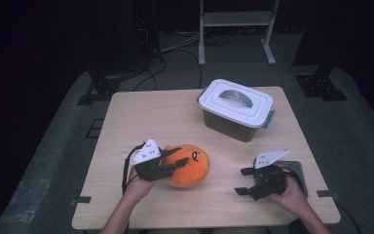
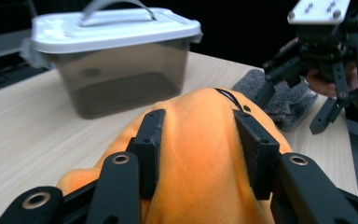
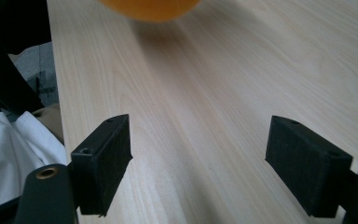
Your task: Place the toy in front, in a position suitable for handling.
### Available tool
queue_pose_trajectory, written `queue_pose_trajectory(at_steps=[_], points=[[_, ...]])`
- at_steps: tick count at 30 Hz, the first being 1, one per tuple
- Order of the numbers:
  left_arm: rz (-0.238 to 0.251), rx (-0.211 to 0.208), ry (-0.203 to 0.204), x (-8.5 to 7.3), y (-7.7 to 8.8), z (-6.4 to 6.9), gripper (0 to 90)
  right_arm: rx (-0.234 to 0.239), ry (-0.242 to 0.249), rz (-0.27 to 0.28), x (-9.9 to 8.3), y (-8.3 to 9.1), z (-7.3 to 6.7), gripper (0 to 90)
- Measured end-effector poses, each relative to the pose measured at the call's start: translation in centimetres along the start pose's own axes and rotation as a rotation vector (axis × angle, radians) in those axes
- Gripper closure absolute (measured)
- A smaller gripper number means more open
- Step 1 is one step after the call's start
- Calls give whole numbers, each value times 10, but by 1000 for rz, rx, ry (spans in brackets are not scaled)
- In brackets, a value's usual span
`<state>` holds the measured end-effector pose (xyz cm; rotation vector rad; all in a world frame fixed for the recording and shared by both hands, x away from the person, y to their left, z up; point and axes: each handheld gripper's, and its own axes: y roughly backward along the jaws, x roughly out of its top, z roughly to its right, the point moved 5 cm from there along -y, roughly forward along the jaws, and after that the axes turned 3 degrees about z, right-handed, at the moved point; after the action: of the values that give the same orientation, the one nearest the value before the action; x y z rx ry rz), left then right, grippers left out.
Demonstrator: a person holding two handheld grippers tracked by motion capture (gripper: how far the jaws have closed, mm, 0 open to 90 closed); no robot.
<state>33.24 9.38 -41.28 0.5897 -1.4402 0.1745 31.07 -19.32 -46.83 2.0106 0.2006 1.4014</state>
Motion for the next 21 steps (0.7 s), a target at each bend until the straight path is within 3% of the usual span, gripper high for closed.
queue_pose_trajectory(at_steps=[8,12,21], points=[[-57,-46,15,-25,-31,13,575,-46,-23,36,-2,20,14,211],[-73,-59,10,-30,-33,18,569,-80,-42,46,-6,31,23,211],[-98,-81,-45,-32,-30,25,467,-142,-106,57,-19,48,48,245]])
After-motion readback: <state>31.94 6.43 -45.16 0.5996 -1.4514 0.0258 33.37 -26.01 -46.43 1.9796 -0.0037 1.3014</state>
